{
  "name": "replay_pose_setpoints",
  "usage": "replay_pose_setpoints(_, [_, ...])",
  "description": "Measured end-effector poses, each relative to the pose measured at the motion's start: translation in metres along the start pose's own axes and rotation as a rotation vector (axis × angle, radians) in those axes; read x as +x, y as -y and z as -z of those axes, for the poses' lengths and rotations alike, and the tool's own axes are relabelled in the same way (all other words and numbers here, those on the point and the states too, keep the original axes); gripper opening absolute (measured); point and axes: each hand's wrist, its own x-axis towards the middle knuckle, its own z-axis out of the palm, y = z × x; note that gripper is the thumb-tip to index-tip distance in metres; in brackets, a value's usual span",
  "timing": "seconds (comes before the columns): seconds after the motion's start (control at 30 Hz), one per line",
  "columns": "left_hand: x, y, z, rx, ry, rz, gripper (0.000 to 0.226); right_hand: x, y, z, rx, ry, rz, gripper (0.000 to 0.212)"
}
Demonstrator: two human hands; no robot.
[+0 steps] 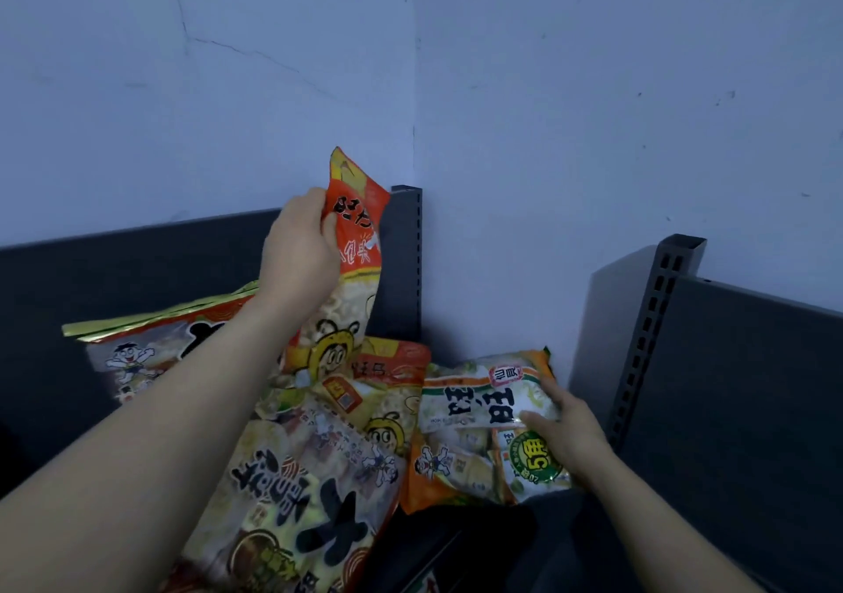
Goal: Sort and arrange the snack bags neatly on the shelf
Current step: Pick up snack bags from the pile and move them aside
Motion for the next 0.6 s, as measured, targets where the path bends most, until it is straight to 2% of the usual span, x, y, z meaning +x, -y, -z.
replay_pose_setpoints(0.23, [-0.023, 0.031, 0.01, -0.069, 0.066, 0.251, 0.021, 0.003, 0.007, -0.015, -0.676, 0.104, -0.003, 0.057])
replay_pose_setpoints(0.3, [-0.032, 0.03, 0.009, -0.096, 0.072, 0.265, 0.022, 0.001, 0.014, -0.016, -0.903, 0.083, 0.016, 0.048])
replay_pose_setpoints(0.37, [-0.036, 0.026, 0.008, -0.097, 0.073, 0.225, 0.022, -0.002, 0.022, -0.018, -1.016, 0.014, 0.093, 0.043])
replay_pose_setpoints(0.4, [-0.037, 0.023, 0.008, -0.092, 0.08, 0.202, 0.022, -0.004, 0.027, -0.022, -1.006, -0.016, 0.15, 0.044])
replay_pose_setpoints(0.47, [-0.038, 0.018, 0.009, -0.09, 0.104, 0.172, 0.021, -0.011, 0.039, -0.039, -0.829, -0.015, 0.278, 0.051])
replay_pose_setpoints(0.6, [-0.042, 0.009, 0.02, -0.152, 0.115, 0.2, 0.021, -0.027, 0.077, -0.073, -0.18, 0.185, 0.297, 0.063])
